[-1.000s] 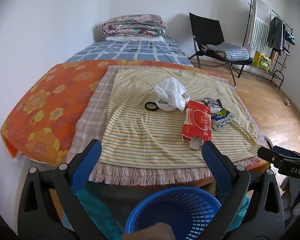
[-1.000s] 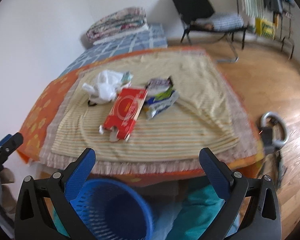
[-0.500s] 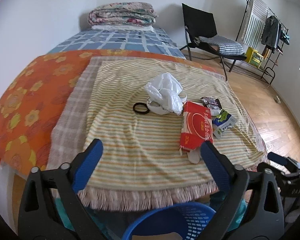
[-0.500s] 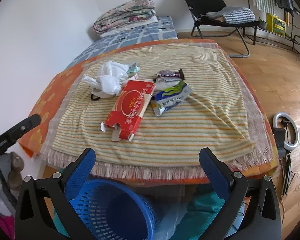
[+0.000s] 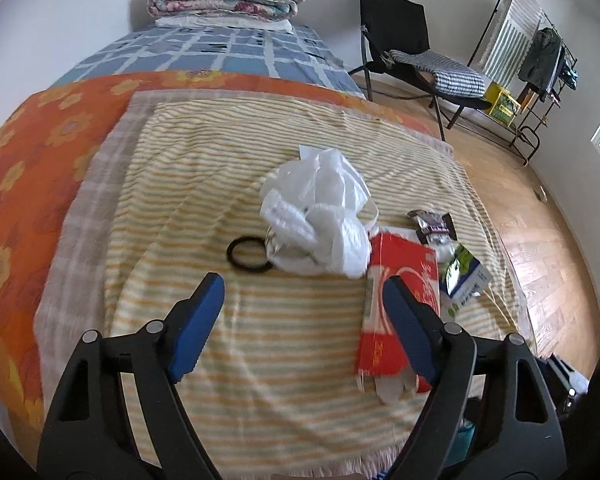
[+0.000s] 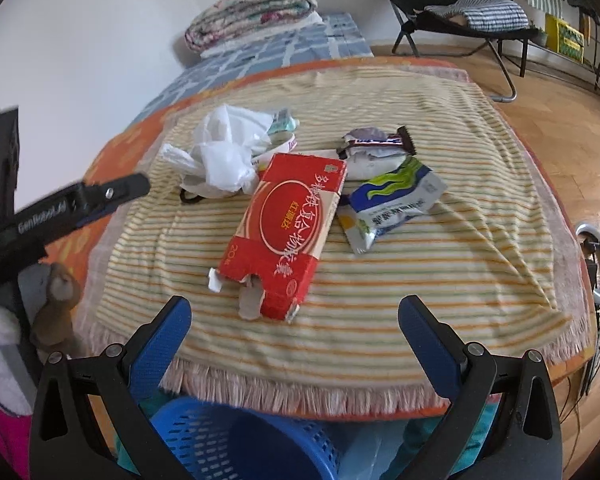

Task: Collect trash
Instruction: 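Grasp the white plastic bag with the left tool and lift it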

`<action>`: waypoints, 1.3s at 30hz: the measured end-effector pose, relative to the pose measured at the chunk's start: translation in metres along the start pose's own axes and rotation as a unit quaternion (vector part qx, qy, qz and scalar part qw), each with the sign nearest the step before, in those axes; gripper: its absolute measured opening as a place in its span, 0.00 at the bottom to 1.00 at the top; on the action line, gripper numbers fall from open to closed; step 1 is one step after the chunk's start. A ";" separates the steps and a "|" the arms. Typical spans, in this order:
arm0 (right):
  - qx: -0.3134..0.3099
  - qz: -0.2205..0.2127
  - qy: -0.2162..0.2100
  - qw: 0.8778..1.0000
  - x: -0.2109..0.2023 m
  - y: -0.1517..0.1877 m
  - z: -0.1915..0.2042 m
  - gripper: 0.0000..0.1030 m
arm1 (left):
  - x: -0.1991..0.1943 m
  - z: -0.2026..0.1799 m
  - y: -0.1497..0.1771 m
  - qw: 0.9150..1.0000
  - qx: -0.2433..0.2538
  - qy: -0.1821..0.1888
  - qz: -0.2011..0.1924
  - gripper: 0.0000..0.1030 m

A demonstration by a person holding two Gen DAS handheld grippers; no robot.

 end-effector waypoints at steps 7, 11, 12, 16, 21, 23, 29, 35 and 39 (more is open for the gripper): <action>-0.007 0.016 0.016 1.000 0.032 -0.005 0.013 1.00 | 0.037 -0.004 -0.015 1.000 0.003 0.006 0.014 0.81; -0.004 0.026 0.025 0.999 0.047 -0.006 0.015 1.00 | 0.060 -0.003 -0.020 1.000 -0.006 0.001 0.026 0.81; -0.003 0.028 0.029 0.999 0.051 -0.007 0.015 1.00 | 0.065 -0.002 -0.019 1.000 -0.006 -0.002 0.028 0.81; -0.006 0.033 0.043 0.999 0.062 -0.009 0.015 1.00 | 0.081 0.002 -0.016 0.999 -0.025 0.005 0.045 0.63; 0.000 0.044 0.057 0.997 0.079 -0.011 0.015 1.00 | 0.080 0.001 -0.018 0.999 -0.025 0.006 0.035 0.59; 0.003 0.046 0.061 0.997 0.084 -0.013 0.016 1.00 | 0.079 0.000 -0.019 0.999 -0.019 0.006 0.032 0.57; 0.002 0.057 0.078 0.995 0.102 -0.016 0.016 1.00 | 0.075 0.004 -0.020 0.999 -0.019 0.002 0.026 0.54; -0.019 0.057 0.088 0.994 0.106 -0.017 0.020 0.98 | 0.066 0.006 -0.023 1.000 -0.017 0.000 0.016 0.53; -0.014 0.055 0.078 0.995 0.100 -0.016 0.018 0.88 | 0.055 0.008 -0.026 1.000 -0.013 -0.002 0.006 0.53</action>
Point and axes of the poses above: each gripper's, at about its wrist camera, not at the fingertips, and x roughly the way its jaws point, z to its left, y to its underside, the point moved 5 cm from there along x, roughly the way its jaws point, and after that the axes turned 13 degrees about -z, right-handed, at the moved point
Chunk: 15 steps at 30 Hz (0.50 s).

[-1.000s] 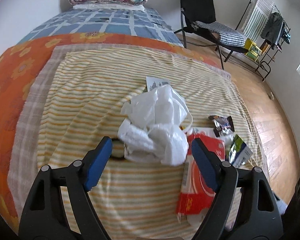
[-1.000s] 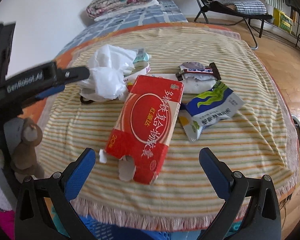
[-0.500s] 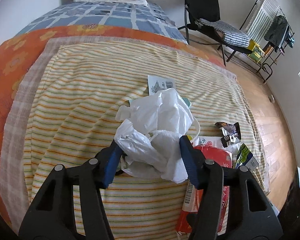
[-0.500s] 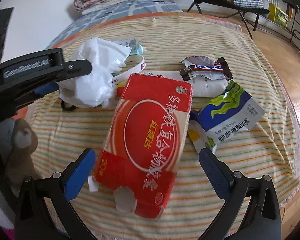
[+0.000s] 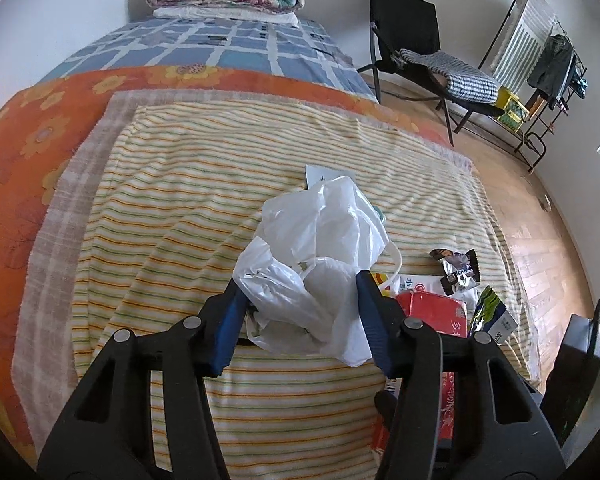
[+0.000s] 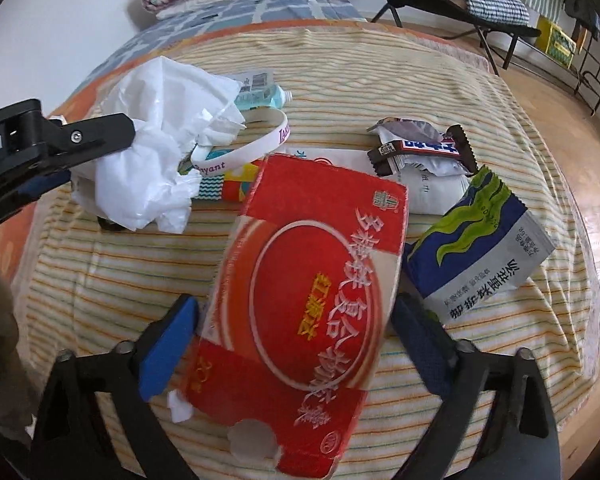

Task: Collect trash
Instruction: 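Grasp the white plastic bag with the left tool and lift it, then grasp the red printed box with the right tool while the left tool holds the bag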

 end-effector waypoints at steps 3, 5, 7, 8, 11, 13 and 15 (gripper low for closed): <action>0.010 0.002 -0.012 1.000 -0.005 0.004 -0.006 0.87 | -0.010 0.001 -0.003 1.000 0.003 -0.001 -0.008 0.53; 0.019 0.002 -0.022 1.000 -0.008 0.005 -0.009 0.87 | -0.018 0.001 -0.003 1.000 0.008 -0.002 -0.013 0.53; 0.029 0.001 -0.037 0.999 -0.013 0.006 -0.012 0.86 | -0.026 0.001 -0.002 1.000 0.013 -0.003 -0.018 0.53; 0.034 0.000 -0.045 0.998 -0.016 0.007 -0.013 0.86 | -0.029 0.001 -0.002 1.000 0.014 -0.002 -0.019 0.53; 0.041 -0.008 -0.069 0.997 -0.028 0.008 -0.013 0.86 | -0.046 0.001 0.000 0.999 0.025 -0.004 -0.030 0.53; 0.041 -0.014 -0.084 0.996 -0.038 0.011 -0.011 0.86 | -0.056 0.003 0.002 0.999 0.026 -0.004 -0.035 0.53; 0.033 -0.020 -0.092 0.995 -0.047 0.014 -0.009 0.82 | -0.066 0.005 0.007 0.999 0.024 -0.004 -0.038 0.53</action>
Point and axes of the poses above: each gripper's, at about its wrist camera, not at the fingertips, and x roughly the way its jaws point, z to its left, y to its underside, the point moved 5 cm from there along x, roughly the way its jaws point, and after that the axes turned 13 degrees about -z, right-handed, at the moved point
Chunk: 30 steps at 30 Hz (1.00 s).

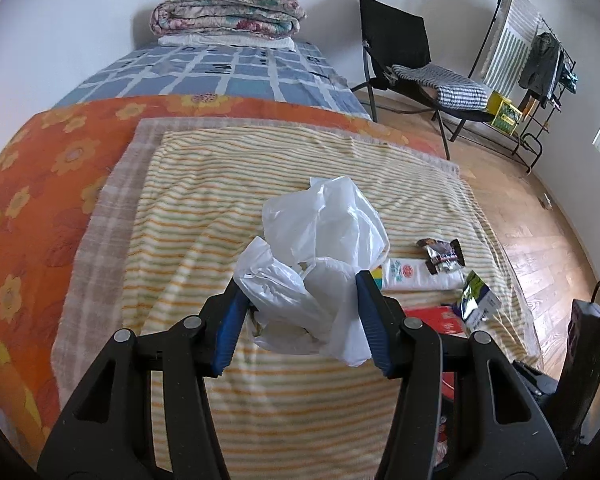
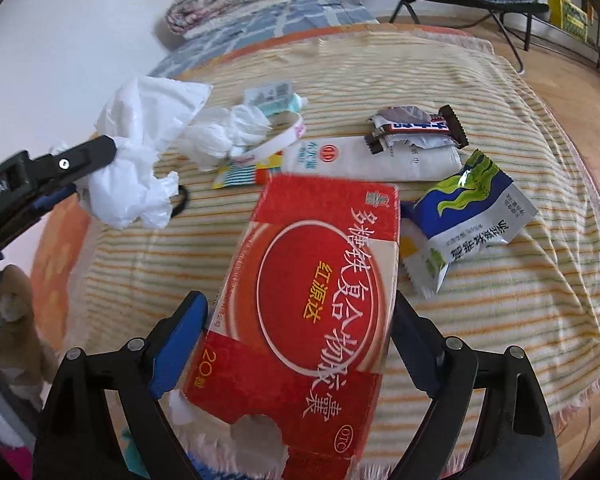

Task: Collect trash
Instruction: 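Grasp the red printed box with the right tool while the left tool holds the bag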

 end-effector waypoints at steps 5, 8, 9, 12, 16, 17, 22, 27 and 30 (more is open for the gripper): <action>-0.029 0.018 0.006 0.999 -0.002 0.011 0.004 0.60 | -0.017 0.006 0.016 1.000 0.003 -0.008 0.002 0.53; -0.010 0.056 -0.010 0.998 0.006 0.021 -0.002 0.56 | -0.025 0.009 0.024 1.000 0.007 -0.012 0.005 0.53; 0.000 0.067 -0.013 0.998 0.009 0.023 -0.004 0.56 | -0.029 0.010 0.026 1.000 0.006 -0.013 0.004 0.53; 0.006 0.072 -0.001 0.997 0.008 0.021 -0.006 0.61 | -0.039 0.014 0.031 1.000 -0.001 -0.013 0.001 0.53; -0.027 0.073 0.006 0.997 0.009 0.011 0.006 0.78 | -0.054 0.023 0.039 1.000 -0.010 -0.016 -0.006 0.53; -0.043 0.073 0.012 0.996 0.011 0.010 0.010 0.79 | -0.056 0.025 0.040 1.000 -0.013 -0.017 -0.006 0.53; -0.083 0.097 0.040 0.991 0.032 0.013 0.022 0.79 | -0.073 0.038 0.050 0.999 -0.026 -0.021 -0.007 0.53; -0.105 0.090 0.051 0.989 0.041 0.012 0.029 0.82 | -0.089 0.042 0.059 0.999 -0.021 -0.024 -0.011 0.53; -0.110 0.087 0.046 0.989 0.041 0.013 0.029 0.81 | -0.101 0.042 0.064 0.999 -0.018 -0.024 -0.014 0.53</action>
Point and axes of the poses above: each gripper's, at about its wrist camera, not at the fingertips, and x roughly the way its jaws point, z to its left, y to its underside, the point moved 5 cm from there along x, roughly the way its jaws point, and after that the axes turned 13 degrees about -z, right-handed, at the moved point
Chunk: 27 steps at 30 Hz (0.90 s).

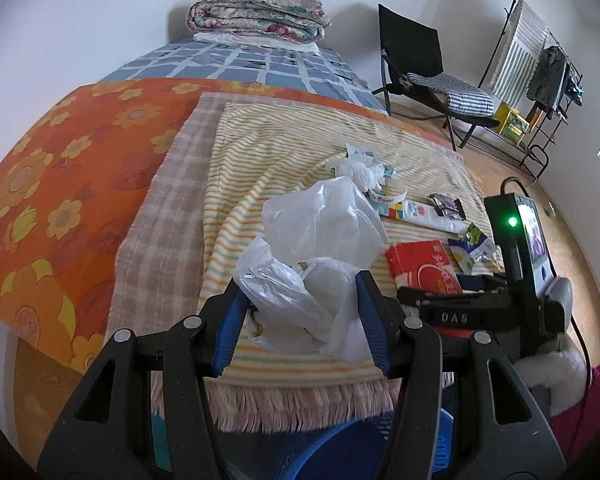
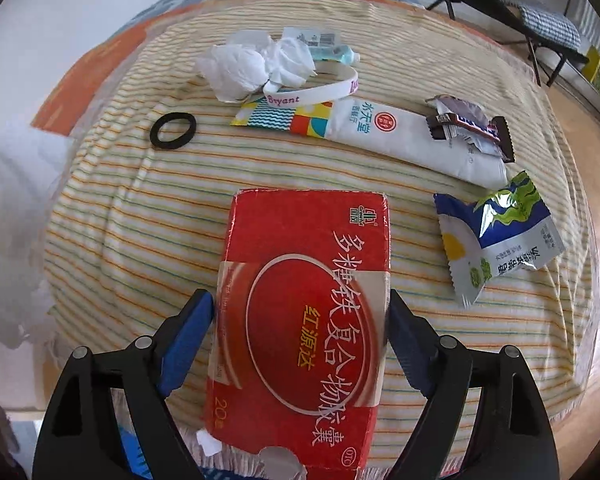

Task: Collect trash
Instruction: 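Grasp the red printed box with the right tool while the left tool holds the bag, then carry both items to the blue basket and open both tools to drop them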

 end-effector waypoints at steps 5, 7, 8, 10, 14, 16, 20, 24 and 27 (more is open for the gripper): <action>0.020 -0.010 -0.015 1.000 -0.014 0.010 -0.008 0.81 | -0.016 0.001 0.009 1.000 -0.006 0.003 -0.003 0.53; 0.029 -0.017 -0.021 0.999 -0.022 0.012 -0.013 0.81 | -0.023 -0.001 0.014 1.000 -0.004 0.006 -0.001 0.53; 0.033 -0.022 -0.027 0.999 -0.028 0.014 -0.014 0.81 | -0.025 -0.003 0.015 1.000 -0.002 0.006 -0.001 0.53; 0.035 -0.027 -0.033 0.998 -0.034 0.017 -0.013 0.81 | -0.033 -0.008 0.020 1.000 0.007 0.009 -0.001 0.53; 0.035 -0.041 -0.047 0.997 -0.056 0.028 -0.013 0.80 | -0.046 -0.018 0.028 1.000 0.011 0.019 -0.003 0.53; 0.033 -0.048 -0.052 0.997 -0.067 0.034 -0.014 0.80 | -0.054 -0.024 0.033 1.000 0.013 0.025 -0.003 0.53; 0.028 -0.064 -0.059 0.996 -0.087 0.046 -0.011 0.80 | -0.067 -0.032 0.043 0.999 0.019 0.030 -0.002 0.53; 0.029 -0.076 -0.067 0.994 -0.105 0.064 -0.011 0.80 | -0.078 -0.038 0.059 0.999 0.021 0.031 0.005 0.53; 0.031 -0.083 -0.072 0.993 -0.117 0.078 -0.009 0.80 | -0.082 -0.040 0.072 0.999 0.021 0.032 0.016 0.53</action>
Point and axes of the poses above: each gripper's, at about its wrist camera, not at the fingertips, and x roughly the way its jaws point, z to its left, y to its underside, the point moved 5 cm from there along x, roughly the way its jaws point, and after that the axes turned 13 degrees about -z, right-handed, at the moved point
